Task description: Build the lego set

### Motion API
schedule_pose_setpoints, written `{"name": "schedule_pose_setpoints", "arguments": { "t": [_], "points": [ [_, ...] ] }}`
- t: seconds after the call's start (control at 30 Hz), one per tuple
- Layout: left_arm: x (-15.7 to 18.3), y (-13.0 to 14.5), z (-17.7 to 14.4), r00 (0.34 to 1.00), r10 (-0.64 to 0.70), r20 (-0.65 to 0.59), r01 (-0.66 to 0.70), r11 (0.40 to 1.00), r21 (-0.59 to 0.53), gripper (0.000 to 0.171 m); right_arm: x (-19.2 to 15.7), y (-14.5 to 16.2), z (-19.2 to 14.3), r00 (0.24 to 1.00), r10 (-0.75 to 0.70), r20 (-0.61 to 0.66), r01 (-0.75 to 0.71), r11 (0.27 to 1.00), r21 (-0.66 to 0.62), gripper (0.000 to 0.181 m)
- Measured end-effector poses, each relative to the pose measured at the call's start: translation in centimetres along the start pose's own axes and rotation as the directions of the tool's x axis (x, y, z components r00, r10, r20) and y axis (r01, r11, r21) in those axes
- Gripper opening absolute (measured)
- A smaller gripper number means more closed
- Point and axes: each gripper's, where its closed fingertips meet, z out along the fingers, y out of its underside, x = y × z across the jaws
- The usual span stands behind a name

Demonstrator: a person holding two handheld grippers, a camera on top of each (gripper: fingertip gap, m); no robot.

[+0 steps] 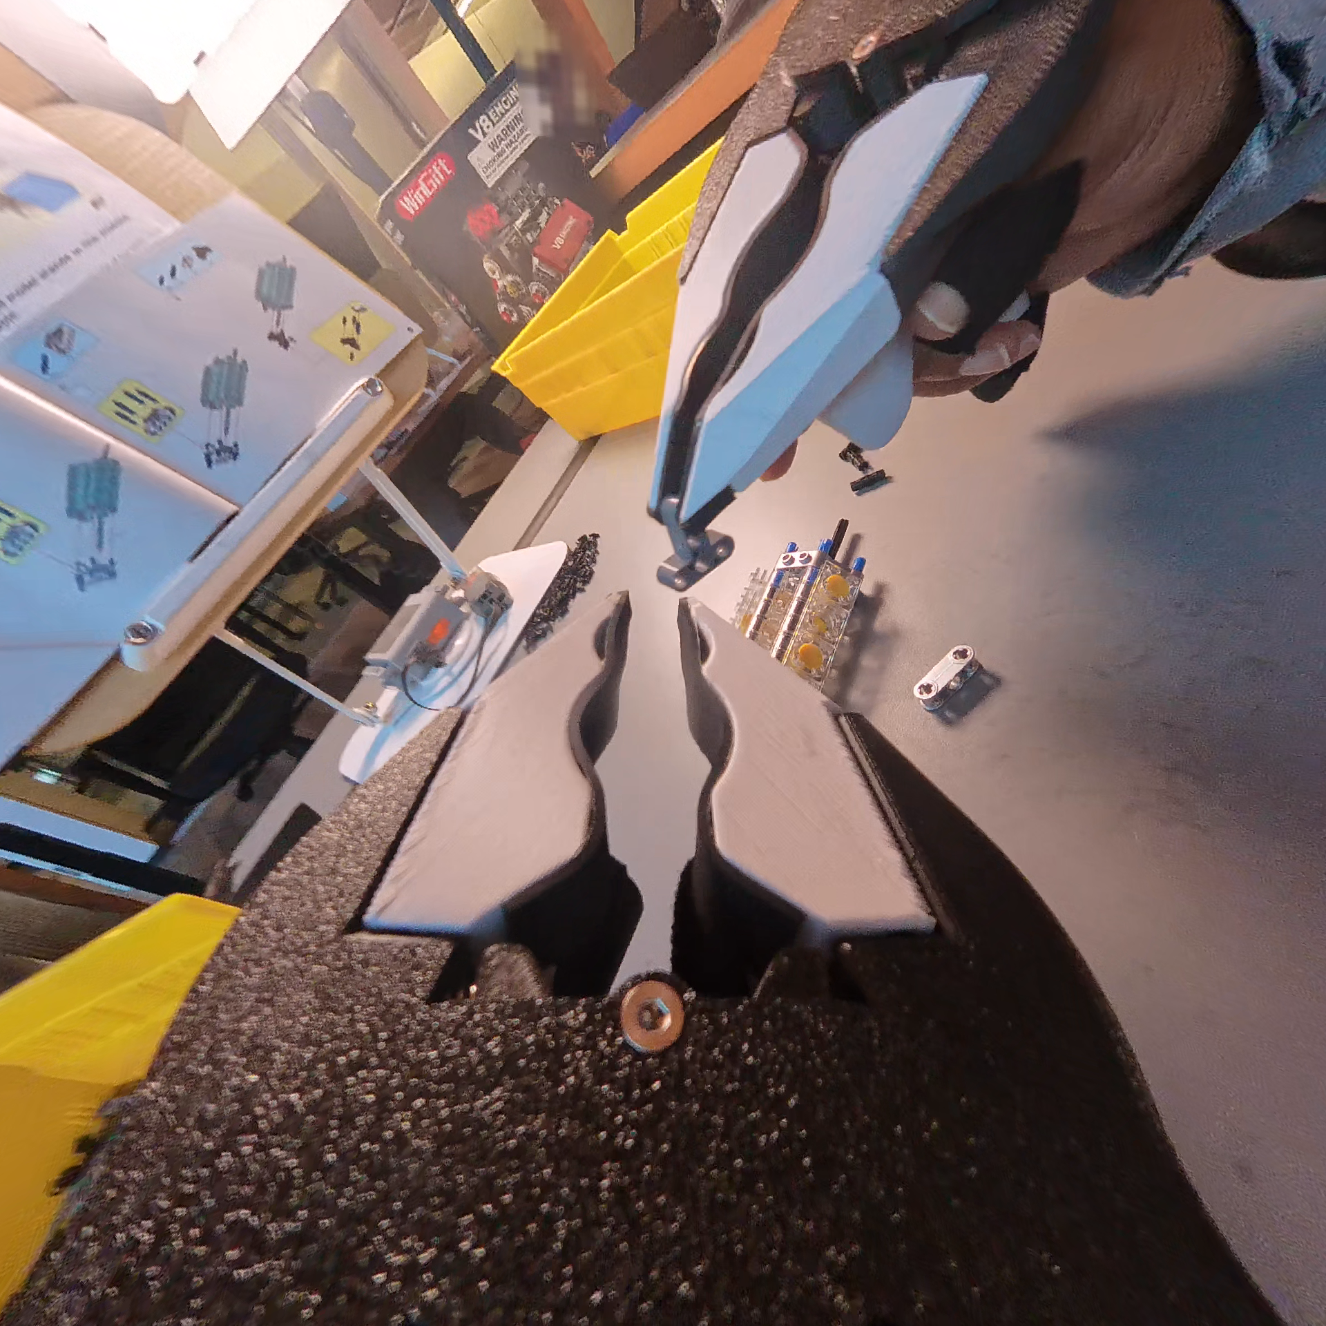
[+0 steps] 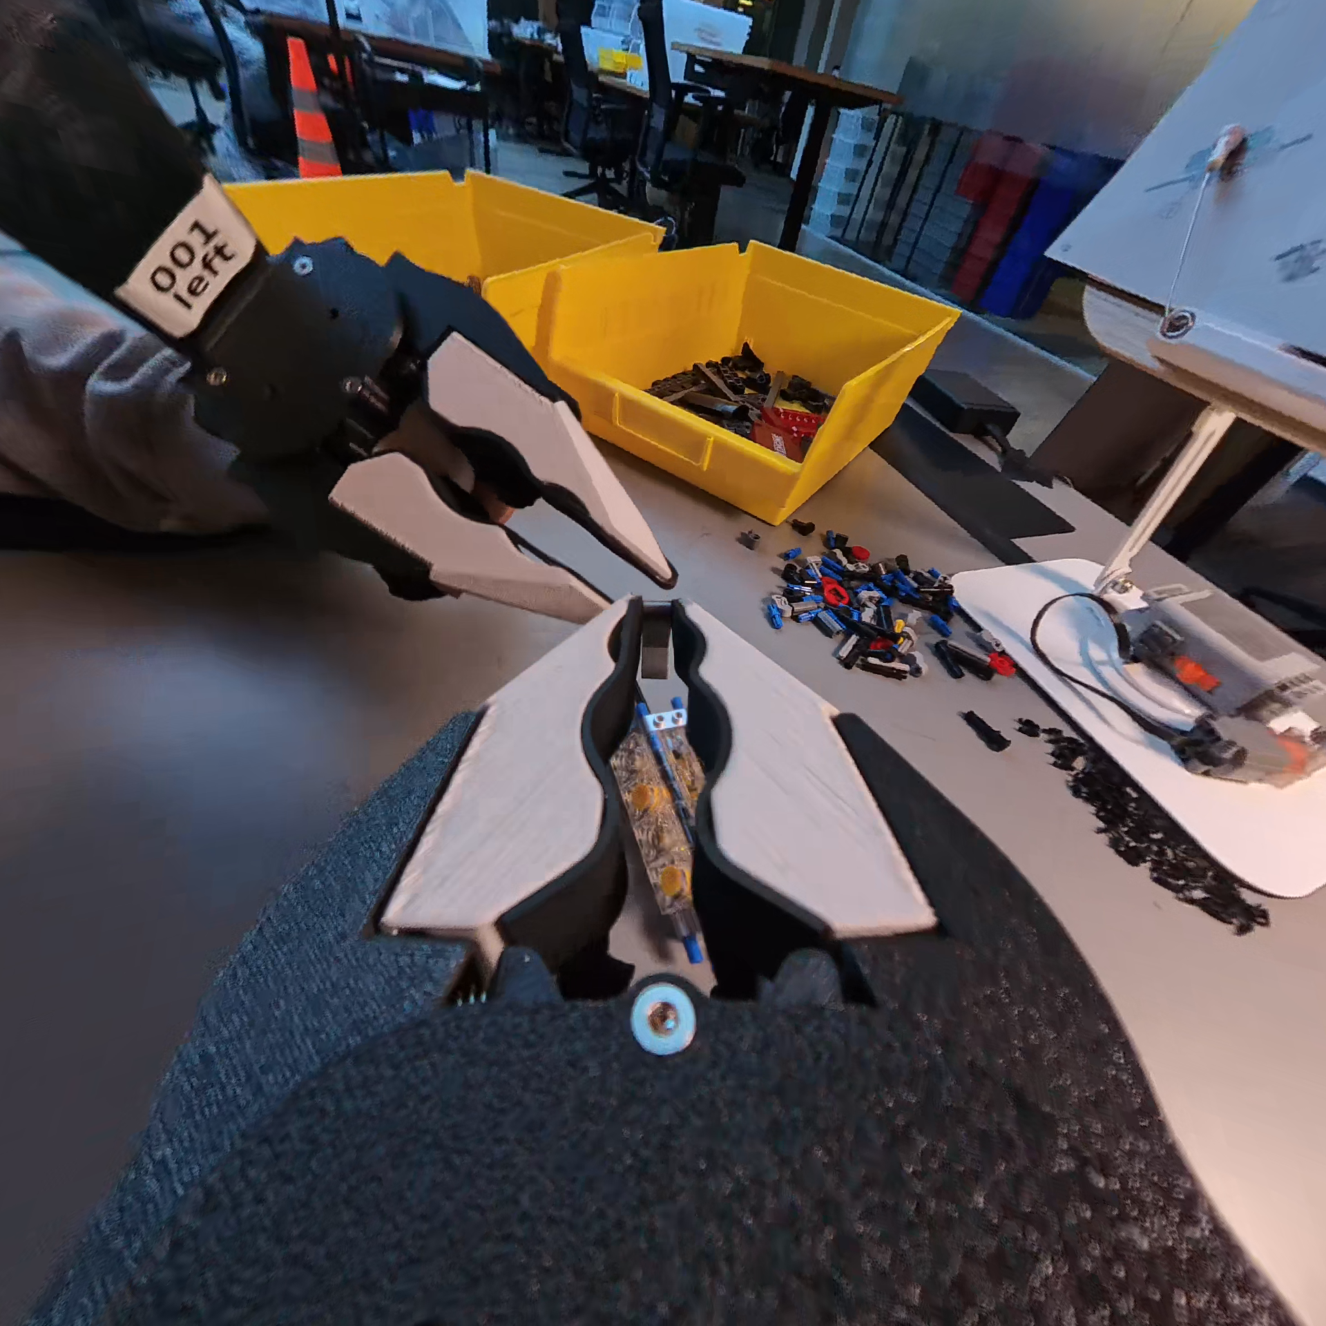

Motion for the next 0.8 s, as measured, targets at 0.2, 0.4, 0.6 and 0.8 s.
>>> {"name": "schedule_pose_setpoints", "arguments": {
  "t": [0.2, 0.4, 0.6, 0.8],
  "points": [
    [-0.5, 2.2, -0.2, 0.917, -0.364, -0.161, 0.358, 0.931, -0.068, 0.019, -2.2, 1.4, -0.1, 0.947, -0.302, 0.110, 0.311, 0.947, -0.079, 0.005],
    [0.2, 3.9, -0.1, 0.862, -0.459, -0.217, 0.433, 0.888, -0.156, 0.020, -7.2, 6.5, 1.3, 0.779, -0.572, 0.258, 0.623, 0.753, -0.213, 0.006],
    [1.7, 4.3, 0.2, 0.876, -0.412, -0.250, 0.369, 0.908, -0.200, 0.022, -9.0, 8.3, 1.0, 0.749, -0.556, 0.360, 0.651, 0.718, -0.247, 0.011],
    [1.8, 4.2, 0.1, 0.868, -0.424, -0.259, 0.382, 0.902, -0.200, 0.023, -9.5, 8.1, 0.4, 0.816, -0.424, 0.394, 0.537, 0.809, -0.241, 0.029]
  ]
}}
